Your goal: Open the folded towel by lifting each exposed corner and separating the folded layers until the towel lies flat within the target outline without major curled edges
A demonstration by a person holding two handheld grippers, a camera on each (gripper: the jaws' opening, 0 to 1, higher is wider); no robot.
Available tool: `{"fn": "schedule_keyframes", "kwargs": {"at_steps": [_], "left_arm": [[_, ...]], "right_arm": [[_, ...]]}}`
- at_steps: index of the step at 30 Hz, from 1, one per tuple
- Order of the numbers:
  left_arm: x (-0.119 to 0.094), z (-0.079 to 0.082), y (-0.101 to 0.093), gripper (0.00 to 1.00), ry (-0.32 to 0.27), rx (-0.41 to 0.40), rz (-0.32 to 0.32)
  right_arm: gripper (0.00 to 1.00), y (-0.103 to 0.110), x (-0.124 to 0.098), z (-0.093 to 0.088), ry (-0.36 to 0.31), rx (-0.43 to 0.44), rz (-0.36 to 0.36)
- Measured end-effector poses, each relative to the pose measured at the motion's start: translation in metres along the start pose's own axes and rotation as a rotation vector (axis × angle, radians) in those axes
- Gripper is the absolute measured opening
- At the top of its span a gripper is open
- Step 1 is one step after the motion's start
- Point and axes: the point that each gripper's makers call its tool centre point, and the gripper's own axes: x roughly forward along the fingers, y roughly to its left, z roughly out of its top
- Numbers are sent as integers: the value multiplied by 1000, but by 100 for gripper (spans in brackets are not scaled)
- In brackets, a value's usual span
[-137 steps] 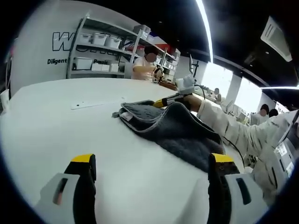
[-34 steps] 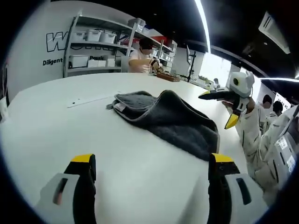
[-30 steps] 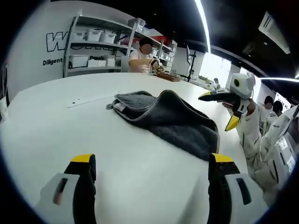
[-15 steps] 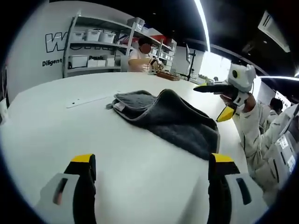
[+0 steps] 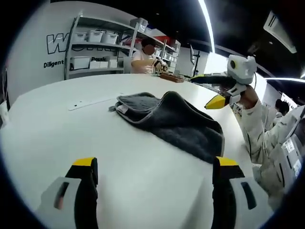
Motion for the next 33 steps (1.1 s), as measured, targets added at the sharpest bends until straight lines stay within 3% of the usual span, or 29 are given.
{"fn": "schedule_keyframes", "kwargs": {"at_steps": [15, 21, 28, 33], "left_arm": [[0, 0, -3, 99, 5, 7, -2], [-1, 1, -2, 99, 1, 10, 4], [0, 0, -1, 99, 8, 18, 9], [2, -1, -3, 99, 14, 27, 7]], "right_arm": [[64, -4, 41, -6, 40, 10, 30], [48, -8, 45, -8, 26, 20, 19], [47, -12, 49, -17, 28, 22, 0], [38, -13, 49, -20, 17, 23, 2]]}}
